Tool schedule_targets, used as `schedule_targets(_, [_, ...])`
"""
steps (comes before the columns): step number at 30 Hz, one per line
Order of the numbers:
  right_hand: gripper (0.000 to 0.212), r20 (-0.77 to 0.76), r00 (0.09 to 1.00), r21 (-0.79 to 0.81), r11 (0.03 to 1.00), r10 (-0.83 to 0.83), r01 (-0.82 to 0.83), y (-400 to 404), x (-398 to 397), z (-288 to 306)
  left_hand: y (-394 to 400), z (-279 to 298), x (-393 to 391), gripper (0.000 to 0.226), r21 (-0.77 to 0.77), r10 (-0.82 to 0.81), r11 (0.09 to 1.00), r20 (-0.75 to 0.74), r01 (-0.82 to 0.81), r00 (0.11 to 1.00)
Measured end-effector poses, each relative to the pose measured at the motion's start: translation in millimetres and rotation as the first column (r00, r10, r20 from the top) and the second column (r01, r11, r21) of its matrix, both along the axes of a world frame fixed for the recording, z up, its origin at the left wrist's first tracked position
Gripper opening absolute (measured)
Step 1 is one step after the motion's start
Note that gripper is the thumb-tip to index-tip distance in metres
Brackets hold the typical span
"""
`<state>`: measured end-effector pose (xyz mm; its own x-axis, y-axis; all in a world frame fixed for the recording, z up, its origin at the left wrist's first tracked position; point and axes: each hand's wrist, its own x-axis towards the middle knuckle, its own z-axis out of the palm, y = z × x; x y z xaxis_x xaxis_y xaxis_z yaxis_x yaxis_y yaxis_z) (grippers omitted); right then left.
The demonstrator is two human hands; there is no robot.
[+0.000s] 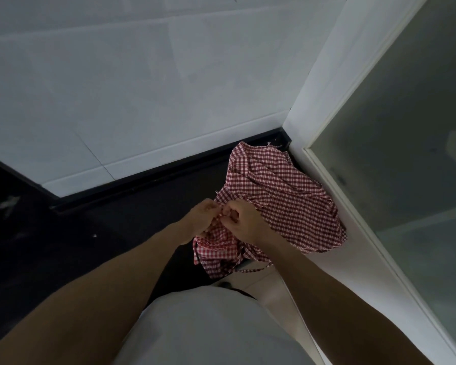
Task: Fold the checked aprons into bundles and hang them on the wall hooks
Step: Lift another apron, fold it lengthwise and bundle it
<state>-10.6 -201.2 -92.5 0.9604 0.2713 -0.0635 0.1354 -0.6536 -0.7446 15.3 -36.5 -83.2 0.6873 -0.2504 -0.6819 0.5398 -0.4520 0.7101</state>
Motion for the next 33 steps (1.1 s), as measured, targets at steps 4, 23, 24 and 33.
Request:
schedule_targets(4, [0.008, -0.212, 0.977, 0.110, 0.994, 0.010, 0.014, 3, 0, -1, 2, -2, -1, 0.020, -0.002, 0.065, 0.998, 0.045, -0.065, 0.997])
schedule_targets(23, [0.009, -0.191, 0.976, 0.097, 0.987, -0.105, 0.125, 13, 1, -29, 12, -5, -4, 0.022, 0.045, 0.047, 0.997, 0.171, -0.056, 0.984])
schedule_targets(24, [0.012, -0.153, 0.985, 0.072, 0.994, -0.075, 0.087, 13, -1, -30, 11, -6, -4, 0.022, 0.044, 0.066, 0.996, 0.177, -0.075, 0.982])
schedule_targets(33, [0.019, 0.075, 0.997, -0.004, 1.000, 0.030, -0.030, 16, -1, -36, 18, 5, -1, 0.022, -0.076, 0.072, 0.995, 0.136, -0.063, 0.988])
